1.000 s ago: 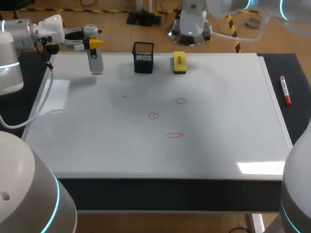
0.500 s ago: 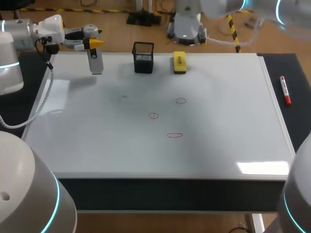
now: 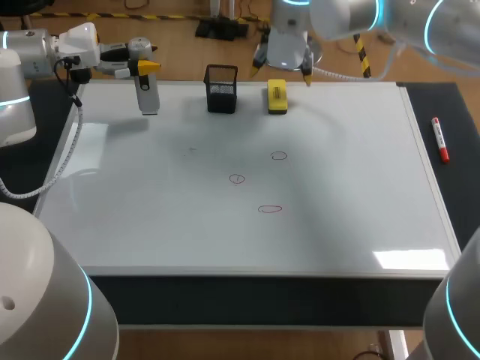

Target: Pick up the inspection probe, press it on each red-marked spot on the whiteboard one by one, put down the probe, pick up the eraser, and wipe off all the red marks.

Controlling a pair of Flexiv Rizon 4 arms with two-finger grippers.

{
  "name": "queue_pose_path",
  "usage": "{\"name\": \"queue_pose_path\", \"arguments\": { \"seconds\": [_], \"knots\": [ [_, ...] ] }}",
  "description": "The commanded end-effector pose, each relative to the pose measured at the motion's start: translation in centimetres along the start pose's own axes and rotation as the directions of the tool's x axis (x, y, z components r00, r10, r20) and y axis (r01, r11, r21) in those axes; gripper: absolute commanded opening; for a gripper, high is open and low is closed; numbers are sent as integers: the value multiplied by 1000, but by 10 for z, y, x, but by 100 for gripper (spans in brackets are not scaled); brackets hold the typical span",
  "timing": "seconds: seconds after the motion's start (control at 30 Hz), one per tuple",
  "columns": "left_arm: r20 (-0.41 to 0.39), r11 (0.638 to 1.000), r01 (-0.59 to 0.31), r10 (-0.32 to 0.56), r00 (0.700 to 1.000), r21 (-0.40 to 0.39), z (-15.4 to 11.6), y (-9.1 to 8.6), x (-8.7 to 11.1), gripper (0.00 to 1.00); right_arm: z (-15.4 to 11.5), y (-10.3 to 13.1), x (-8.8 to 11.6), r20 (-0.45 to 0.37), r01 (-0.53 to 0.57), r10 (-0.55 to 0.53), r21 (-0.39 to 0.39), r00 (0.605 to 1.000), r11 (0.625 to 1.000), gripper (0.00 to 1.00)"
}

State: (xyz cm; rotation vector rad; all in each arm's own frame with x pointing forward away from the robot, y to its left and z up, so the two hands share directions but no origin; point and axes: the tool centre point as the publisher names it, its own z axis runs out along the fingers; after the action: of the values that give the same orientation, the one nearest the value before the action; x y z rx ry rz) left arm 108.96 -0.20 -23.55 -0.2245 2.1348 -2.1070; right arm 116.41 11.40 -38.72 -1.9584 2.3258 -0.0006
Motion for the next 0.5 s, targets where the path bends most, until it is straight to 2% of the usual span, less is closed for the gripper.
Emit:
{"name": "queue_pose_path", "arguments": {
  "seconds": [0.03,0.5],
  "knots": [
    [1,1000,0,0,1000,0,0,-1,0,0,5,-3,-2,-3,12,-12,-11,1000,1000,100],
    [1,1000,0,0,1000,0,0,-1,0,0,25,8,-4,4,51,-51,-48,999,998,100]
  ]
}}
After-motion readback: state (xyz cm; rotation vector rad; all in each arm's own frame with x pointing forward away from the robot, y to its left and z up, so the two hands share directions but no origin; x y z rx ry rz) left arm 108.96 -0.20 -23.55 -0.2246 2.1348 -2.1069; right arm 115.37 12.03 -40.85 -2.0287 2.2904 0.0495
